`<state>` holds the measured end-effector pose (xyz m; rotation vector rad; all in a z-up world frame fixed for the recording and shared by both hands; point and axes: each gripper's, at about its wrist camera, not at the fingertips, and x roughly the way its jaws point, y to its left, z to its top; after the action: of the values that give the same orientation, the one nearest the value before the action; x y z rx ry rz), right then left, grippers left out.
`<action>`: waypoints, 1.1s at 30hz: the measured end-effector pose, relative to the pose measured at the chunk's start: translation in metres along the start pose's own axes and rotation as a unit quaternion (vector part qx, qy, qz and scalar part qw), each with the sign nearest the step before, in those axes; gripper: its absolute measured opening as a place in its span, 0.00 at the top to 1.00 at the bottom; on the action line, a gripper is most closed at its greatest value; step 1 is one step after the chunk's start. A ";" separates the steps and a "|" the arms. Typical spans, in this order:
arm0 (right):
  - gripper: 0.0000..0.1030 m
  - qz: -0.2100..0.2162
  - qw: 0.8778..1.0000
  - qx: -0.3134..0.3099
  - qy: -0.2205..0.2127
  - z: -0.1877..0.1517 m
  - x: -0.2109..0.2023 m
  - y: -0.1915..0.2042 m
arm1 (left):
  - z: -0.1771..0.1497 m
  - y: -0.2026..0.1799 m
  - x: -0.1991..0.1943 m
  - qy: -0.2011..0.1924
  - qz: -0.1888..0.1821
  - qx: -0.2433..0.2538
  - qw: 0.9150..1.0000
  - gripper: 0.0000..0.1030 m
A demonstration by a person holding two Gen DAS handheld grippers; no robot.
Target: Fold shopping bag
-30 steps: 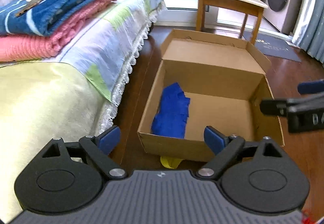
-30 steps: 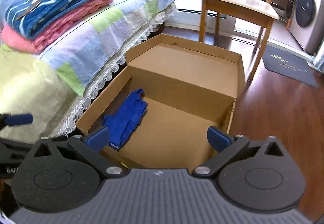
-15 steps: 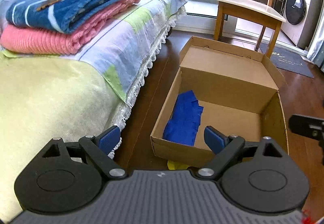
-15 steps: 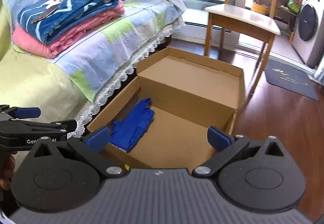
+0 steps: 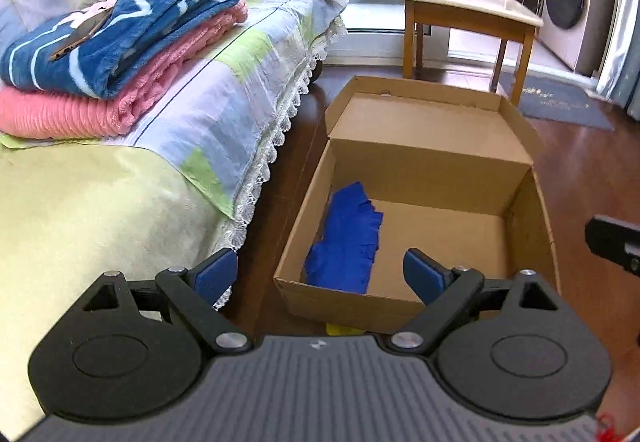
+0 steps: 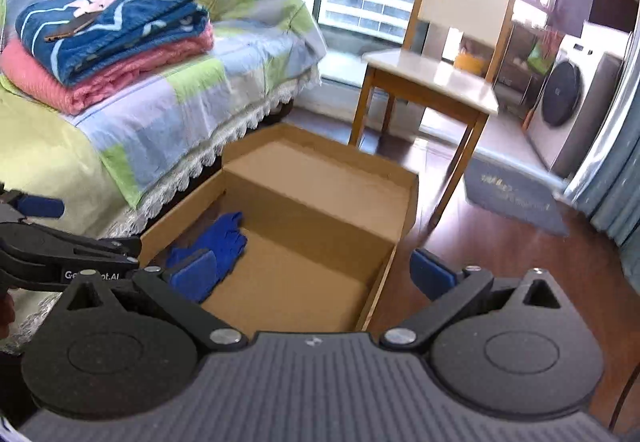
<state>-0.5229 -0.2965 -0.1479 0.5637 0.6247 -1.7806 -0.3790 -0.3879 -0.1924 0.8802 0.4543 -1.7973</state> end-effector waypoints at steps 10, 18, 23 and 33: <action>0.01 0.029 0.995 0.057 0.079 -0.006 0.043 -0.014 | -0.010 0.010 0.021 0.045 0.011 -0.006 0.999 0.11; 0.01 0.030 0.987 0.098 0.120 -0.023 0.079 -0.018 | -0.007 0.002 0.039 0.058 -0.020 0.006 0.998 0.11; 0.01 0.022 0.982 0.123 0.143 -0.032 0.095 -0.027 | -0.003 -0.007 0.051 0.066 -0.036 0.022 0.997 0.11; 0.01 0.007 0.976 0.126 0.175 -0.045 0.112 -0.025 | 0.005 -0.019 0.079 0.091 -0.064 0.021 0.994 0.11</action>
<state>-0.5743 -0.3405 -0.2511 1.0695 0.6324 -1.7726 -0.4139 -0.4338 -0.2495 1.0699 0.6027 -1.8555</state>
